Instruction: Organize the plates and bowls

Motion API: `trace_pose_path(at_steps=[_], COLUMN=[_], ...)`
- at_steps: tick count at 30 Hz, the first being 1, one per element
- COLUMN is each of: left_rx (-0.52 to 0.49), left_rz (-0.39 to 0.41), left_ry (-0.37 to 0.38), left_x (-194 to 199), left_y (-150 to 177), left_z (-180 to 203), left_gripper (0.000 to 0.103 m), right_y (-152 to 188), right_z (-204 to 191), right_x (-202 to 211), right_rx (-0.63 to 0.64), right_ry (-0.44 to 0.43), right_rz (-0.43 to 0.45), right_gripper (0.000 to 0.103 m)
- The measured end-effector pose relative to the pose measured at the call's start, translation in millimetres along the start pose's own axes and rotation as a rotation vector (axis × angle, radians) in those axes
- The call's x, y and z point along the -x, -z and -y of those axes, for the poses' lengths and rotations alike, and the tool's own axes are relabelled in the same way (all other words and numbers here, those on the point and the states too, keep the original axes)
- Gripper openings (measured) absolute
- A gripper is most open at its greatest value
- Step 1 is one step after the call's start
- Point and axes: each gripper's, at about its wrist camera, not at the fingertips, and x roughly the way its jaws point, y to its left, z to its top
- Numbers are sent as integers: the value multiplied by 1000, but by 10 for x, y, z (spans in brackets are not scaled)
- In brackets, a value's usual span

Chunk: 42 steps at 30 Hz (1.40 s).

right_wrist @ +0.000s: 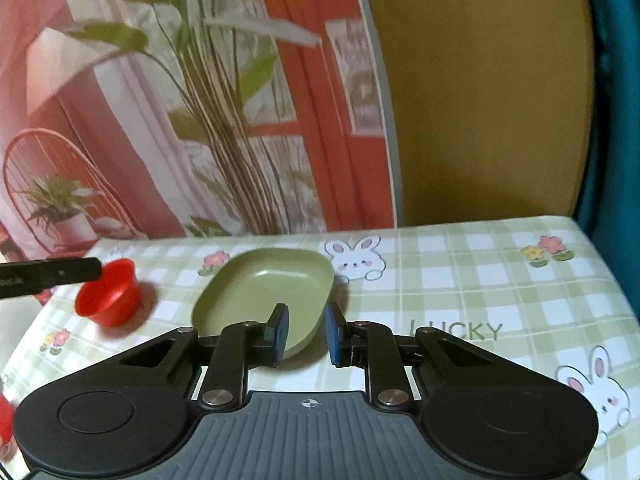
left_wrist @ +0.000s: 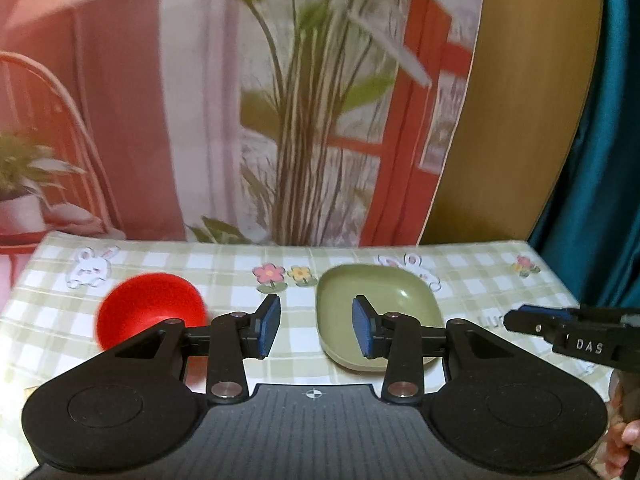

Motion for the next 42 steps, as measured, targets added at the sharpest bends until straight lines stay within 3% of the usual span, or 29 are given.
trace_pose_path(at_steps=[7,16,27,28,32,42], left_rx=[33,30,13,9,4,-29], left_rz=[-124,-226,-260,-263,-283,-228], left_ry=[8,14,33,37,37,33], left_x=[-651,-1100,-1282,-1302,-1330,-1000], left_y=[37,77,110,106,136,66], left_z=[-89,-21,-33,-27,-21,17], left_gripper=[42,42,41,39,14,13], right_y=[-111,-143,-162,-165,-165,-203], right_z=[99,146,121,111,61,-67], right_x=[-466,-946,-1129,-1129,-1128,-870], right_rx=[23,34,31,34,50,73], right_ry=[-10,-6,-37,-40,-43,-46], right_rz=[-101,-206,-262,-263,-269,-233], right_gripper=[20,21,22,22,15,13])
